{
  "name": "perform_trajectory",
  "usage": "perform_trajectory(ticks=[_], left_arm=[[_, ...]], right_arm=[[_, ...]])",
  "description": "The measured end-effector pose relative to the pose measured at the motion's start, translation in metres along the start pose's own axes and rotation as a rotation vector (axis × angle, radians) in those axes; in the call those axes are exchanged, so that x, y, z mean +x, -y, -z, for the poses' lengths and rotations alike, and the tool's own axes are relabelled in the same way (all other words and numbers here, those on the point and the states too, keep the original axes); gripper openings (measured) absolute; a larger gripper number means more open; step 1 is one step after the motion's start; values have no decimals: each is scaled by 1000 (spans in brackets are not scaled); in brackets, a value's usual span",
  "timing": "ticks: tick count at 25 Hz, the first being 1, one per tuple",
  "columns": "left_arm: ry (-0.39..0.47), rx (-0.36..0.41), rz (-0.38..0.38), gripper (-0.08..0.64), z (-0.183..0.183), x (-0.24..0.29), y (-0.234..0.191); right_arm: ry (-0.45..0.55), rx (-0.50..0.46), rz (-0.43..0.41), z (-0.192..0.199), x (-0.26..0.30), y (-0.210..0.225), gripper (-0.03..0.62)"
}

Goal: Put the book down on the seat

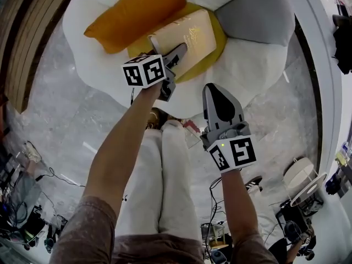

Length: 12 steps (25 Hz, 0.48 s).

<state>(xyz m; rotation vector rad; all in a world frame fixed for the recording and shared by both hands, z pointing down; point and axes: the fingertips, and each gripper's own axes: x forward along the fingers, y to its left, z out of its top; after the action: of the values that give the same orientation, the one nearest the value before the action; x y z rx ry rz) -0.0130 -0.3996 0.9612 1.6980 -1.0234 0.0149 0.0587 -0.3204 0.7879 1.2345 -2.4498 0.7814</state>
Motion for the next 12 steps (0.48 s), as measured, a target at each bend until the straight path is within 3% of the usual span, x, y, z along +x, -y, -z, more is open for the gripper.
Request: perform_trajectory(ticks=[7, 12], left_arm=[[-14, -10, -53, 244, 6, -4, -14], [-50, 34, -163, 317, 15, -17, -35]], right_arm=[[-5, 2, -1, 0, 8, 4, 20], [-9, -7, -7, -6, 11, 2, 20]])
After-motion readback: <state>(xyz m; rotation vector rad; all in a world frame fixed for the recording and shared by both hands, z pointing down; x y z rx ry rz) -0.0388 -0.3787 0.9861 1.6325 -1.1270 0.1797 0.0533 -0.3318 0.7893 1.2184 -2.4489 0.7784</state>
